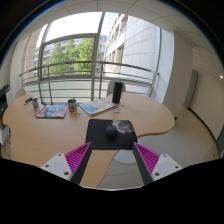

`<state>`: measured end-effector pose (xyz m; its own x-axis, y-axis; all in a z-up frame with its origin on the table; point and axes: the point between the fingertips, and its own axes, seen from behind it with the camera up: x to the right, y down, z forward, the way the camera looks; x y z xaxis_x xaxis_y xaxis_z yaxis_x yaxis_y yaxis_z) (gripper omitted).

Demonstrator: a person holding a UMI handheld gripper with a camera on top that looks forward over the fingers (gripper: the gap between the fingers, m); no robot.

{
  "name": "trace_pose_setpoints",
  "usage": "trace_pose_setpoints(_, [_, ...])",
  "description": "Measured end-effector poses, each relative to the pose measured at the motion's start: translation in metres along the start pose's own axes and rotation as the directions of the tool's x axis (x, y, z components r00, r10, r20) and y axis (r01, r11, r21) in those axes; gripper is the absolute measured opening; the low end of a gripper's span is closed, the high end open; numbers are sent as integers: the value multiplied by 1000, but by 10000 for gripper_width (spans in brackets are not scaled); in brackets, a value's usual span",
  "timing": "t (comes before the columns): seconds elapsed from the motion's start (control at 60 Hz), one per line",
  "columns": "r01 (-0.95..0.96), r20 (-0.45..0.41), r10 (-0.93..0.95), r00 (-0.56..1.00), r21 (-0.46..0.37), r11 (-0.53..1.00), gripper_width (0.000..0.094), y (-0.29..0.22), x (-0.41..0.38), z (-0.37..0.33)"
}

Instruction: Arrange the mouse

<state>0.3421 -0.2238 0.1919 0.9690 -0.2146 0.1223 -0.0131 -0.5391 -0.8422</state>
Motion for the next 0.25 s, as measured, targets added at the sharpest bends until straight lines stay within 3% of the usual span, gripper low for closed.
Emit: trace_pose_setpoints(0.25, [7,-2,-7,1000,11,1000,843,0,1,-15])
